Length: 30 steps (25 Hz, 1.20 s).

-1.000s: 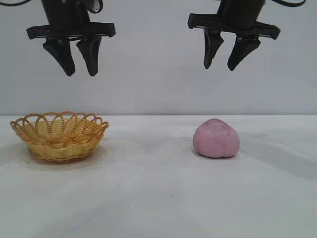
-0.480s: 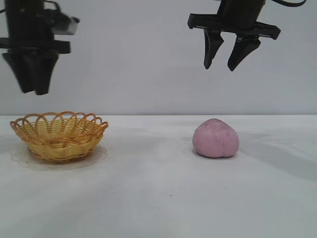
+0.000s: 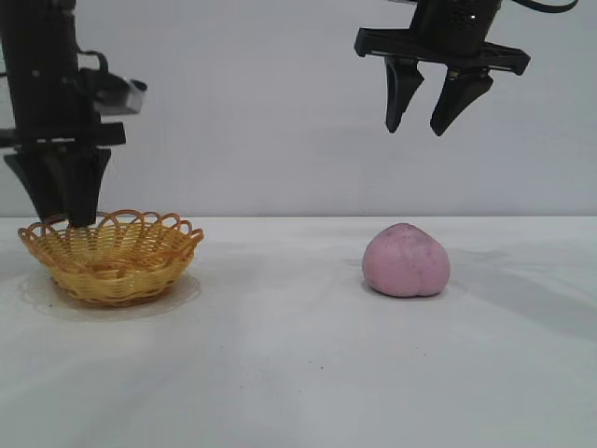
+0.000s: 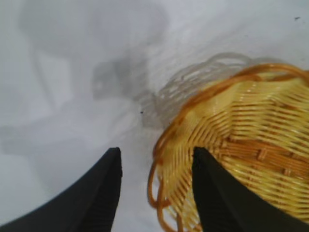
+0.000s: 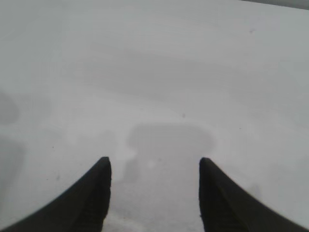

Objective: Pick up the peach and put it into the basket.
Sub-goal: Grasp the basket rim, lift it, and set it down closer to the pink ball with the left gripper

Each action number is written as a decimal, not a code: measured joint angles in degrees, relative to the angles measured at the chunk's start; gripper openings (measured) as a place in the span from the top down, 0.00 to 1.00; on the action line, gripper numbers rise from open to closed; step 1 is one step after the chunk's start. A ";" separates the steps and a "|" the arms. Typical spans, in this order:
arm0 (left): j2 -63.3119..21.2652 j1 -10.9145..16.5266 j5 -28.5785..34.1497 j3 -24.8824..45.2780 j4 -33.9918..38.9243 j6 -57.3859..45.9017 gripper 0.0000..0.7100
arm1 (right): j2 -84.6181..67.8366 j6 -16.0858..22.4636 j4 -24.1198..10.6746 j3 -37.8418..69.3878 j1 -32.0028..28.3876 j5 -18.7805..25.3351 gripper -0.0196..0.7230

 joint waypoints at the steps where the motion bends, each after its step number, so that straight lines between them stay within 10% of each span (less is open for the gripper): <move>1: 0.64 0.03 0.00 0.00 -0.75 0.00 0.61 | 0.00 0.00 0.00 0.00 0.00 0.00 0.45; 5: 1.66 0.17 0.65 0.00 -4.41 0.85 0.89 | 0.00 0.00 0.00 0.00 0.00 0.04 0.45; 12: -2.03 2.45 1.67 4.58 -14.59 -1.21 1.00 | 0.00 -0.28 -0.11 0.00 0.00 0.82 0.45; 23: -18.25 2.60 -15.91 35.10 -53.66 9.46 1.00 | 0.00 -0.40 -0.24 0.00 0.00 0.96 0.45; 30: -18.31 2.20 -20.25 43.85 -63.05 14.59 1.00 | 0.00 -0.40 -0.24 0.00 0.00 0.75 0.45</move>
